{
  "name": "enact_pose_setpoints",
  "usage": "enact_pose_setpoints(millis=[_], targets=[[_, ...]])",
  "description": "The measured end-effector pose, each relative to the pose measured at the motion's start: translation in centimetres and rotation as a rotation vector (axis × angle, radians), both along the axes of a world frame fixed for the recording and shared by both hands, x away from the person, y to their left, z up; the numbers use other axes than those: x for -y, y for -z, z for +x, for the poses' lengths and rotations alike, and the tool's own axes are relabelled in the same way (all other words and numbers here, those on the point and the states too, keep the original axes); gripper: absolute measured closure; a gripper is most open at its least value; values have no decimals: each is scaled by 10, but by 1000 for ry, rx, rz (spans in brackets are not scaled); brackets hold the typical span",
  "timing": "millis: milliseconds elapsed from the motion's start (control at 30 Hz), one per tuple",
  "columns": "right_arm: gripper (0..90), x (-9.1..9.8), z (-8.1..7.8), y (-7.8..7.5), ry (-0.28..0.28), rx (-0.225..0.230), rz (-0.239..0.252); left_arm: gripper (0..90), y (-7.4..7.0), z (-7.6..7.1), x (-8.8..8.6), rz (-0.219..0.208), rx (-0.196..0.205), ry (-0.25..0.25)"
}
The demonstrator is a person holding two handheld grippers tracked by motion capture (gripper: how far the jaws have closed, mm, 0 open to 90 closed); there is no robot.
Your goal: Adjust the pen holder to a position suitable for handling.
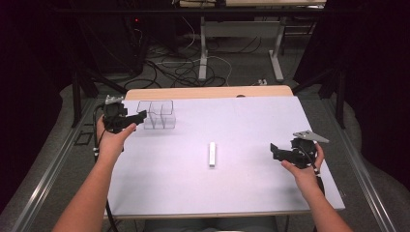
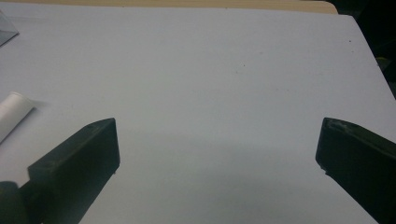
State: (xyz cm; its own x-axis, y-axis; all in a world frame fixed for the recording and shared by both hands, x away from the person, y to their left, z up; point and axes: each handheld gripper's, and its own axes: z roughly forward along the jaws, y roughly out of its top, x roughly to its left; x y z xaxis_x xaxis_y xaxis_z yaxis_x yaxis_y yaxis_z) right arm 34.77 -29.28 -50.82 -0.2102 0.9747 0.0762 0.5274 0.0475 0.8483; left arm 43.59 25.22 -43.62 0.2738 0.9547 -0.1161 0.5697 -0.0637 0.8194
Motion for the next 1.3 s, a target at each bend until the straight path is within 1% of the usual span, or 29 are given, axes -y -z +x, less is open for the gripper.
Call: enact_pose_setpoints(millis=[33,67,133,233,267,300,333,367,433,533,567,633,733,767,833,867,900,933,1000,1033,1067,1100,1167,1200,1233,1300], targets=[[0,0,0,0,0,-2,1,235,-2,2,0,-2,11,0],[0,0,0,0,2,-4,1,248,-4,5,0,5,6,5],[0,-1,0,1,2,-6,0,272,-8,10,0,1,8,-4],[0,-1,0,2,0,-8,2,289,-13,18,1,3,3,-16],[0,-1,0,2,0,-8,2,289,-16,20,0,10,0,-13],[0,-1,0,2,3,-10,2,302,-17,23,1,6,13,-19],[0,-1,0,2,5,-11,7,303,-19,26,2,6,13,-18],[0,-1,0,2,5,-11,7,303,-21,28,2,18,10,-15],[0,0,0,2,6,-16,11,303,-24,33,4,30,27,-26],[0,0,0,2,2,-16,10,303,-30,40,7,38,34,-33],[0,0,1,3,-1,-13,6,302,-31,42,8,40,47,-30],[0,-1,0,3,2,-18,13,303,-33,45,9,50,49,-28],[0,-2,1,3,0,-17,13,303,-33,51,10,52,39,-38],[0,-2,1,3,1,-17,14,303,-33,52,10,59,34,-38],[0,-1,0,3,2,-18,15,303,-31,56,10,48,30,-51],[0,-1,0,3,1,-17,14,303,-30,57,10,55,27,-52],[0,-1,1,3,-1,-15,12,303,-28,58,9,53,22,-60],[0,-1,0,3,3,-20,13,304,-27,60,8,61,11,-65],[0,-1,1,3,1,-19,16,307,-24,63,7,47,-5,-79],[0,-1,1,4,0,-19,16,316,-22,65,6,48,-20,-86],[0,0,1,4,-2,-19,14,322,-21,66,5,60,-41,-89],[0,-1,1,4,-1,-22,17,330,-19,68,5,53,-44,-100],[0,-1,1,4,-4,-22,17,344,-15,71,2,48,-70,-99],[0,-1,1,4,-8,-23,15,368,-14,72,2,52,-87,-103],[0,-1,1,4,-8,-23,15,368,-12,74,1,58,-98,-105],[0,-1,1,4,-7,-25,15,402,-9,76,0,54,-121,-107]])
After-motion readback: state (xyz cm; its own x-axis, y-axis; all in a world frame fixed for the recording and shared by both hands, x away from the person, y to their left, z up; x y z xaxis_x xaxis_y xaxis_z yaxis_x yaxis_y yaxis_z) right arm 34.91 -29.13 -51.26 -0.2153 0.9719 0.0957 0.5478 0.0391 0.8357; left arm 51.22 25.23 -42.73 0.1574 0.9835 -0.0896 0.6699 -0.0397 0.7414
